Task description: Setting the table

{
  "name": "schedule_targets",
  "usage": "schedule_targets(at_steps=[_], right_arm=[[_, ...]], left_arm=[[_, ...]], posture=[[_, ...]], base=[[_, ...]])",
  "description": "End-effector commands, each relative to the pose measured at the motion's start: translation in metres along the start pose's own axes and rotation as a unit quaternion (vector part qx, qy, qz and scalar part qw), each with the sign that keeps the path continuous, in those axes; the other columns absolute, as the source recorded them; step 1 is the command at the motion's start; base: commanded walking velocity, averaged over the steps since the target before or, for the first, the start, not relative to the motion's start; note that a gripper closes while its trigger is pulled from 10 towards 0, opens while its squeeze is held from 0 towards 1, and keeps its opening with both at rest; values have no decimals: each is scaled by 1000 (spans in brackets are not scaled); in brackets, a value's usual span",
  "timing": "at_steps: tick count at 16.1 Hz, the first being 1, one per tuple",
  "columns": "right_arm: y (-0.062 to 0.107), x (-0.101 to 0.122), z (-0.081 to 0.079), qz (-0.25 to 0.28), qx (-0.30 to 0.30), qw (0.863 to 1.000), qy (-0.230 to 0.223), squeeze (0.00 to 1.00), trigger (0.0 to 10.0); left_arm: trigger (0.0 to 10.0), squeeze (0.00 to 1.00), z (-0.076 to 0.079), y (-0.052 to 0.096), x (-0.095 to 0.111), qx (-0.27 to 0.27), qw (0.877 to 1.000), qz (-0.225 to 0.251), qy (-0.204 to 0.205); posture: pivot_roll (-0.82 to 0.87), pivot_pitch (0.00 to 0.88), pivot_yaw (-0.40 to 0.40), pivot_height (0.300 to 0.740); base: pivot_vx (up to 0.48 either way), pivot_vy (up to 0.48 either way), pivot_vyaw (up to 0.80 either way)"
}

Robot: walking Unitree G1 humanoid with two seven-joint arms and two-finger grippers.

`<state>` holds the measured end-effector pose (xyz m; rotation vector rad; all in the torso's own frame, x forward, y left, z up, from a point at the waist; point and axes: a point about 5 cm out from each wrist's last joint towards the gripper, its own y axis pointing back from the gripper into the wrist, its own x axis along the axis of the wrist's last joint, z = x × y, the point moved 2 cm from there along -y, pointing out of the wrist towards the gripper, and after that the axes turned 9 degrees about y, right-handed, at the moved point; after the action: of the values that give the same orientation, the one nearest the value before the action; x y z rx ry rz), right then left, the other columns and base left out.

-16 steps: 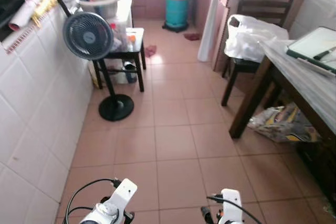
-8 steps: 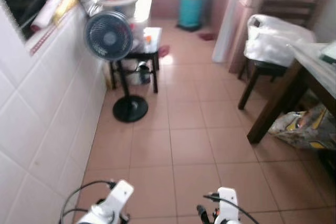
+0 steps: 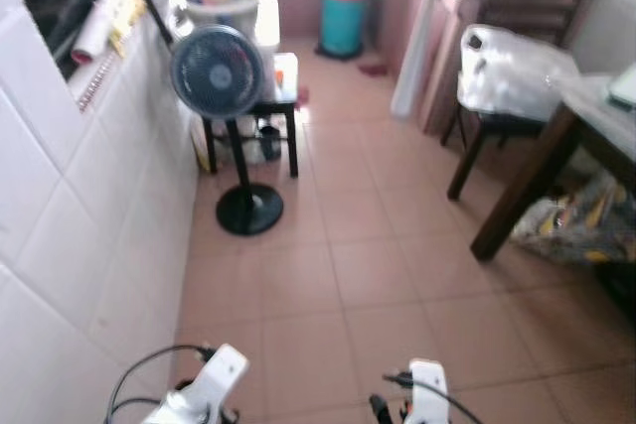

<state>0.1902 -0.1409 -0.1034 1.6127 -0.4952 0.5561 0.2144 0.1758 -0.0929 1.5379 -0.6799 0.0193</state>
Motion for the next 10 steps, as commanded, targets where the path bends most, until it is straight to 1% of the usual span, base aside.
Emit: schedule_targets(at_steps=[1, 4, 5, 6, 10], right_arm=[[3, -4, 14, -7, -23, 1000, -3, 0, 10000], [4, -6, 22, -8, -39, 999, -4, 0, 10000], [8, -13, 34, -20, -59, 998, -15, 0, 10000], [9, -17, 37, -25, -64, 998, -15, 0, 10000], [15, -31, 46, -43, -78, 996, -21, 0, 10000]], left_arm=[[10000, 0, 12, -2, 5, -18, 1000, 8, 2], [10000, 0, 15, -2, 5, -30, 999, 15, 21], [10000, 0, 15, -2, 3, -27, 998, 17, 62], [10000, 0, 15, -2, 2, -26, 997, 17, 71], [10000, 0, 16, -2, 2, -28, 997, 19, 67]], posture=[[21, 39, 5, 740], [28, 40, -3, 740], [32, 42, -6, 740], [32, 42, -7, 740], [25, 43, -7, 740]], base=[[0, 0, 0], [0, 0, 0], [0, 0, 0], [0, 0, 0], [0, 0, 0]])
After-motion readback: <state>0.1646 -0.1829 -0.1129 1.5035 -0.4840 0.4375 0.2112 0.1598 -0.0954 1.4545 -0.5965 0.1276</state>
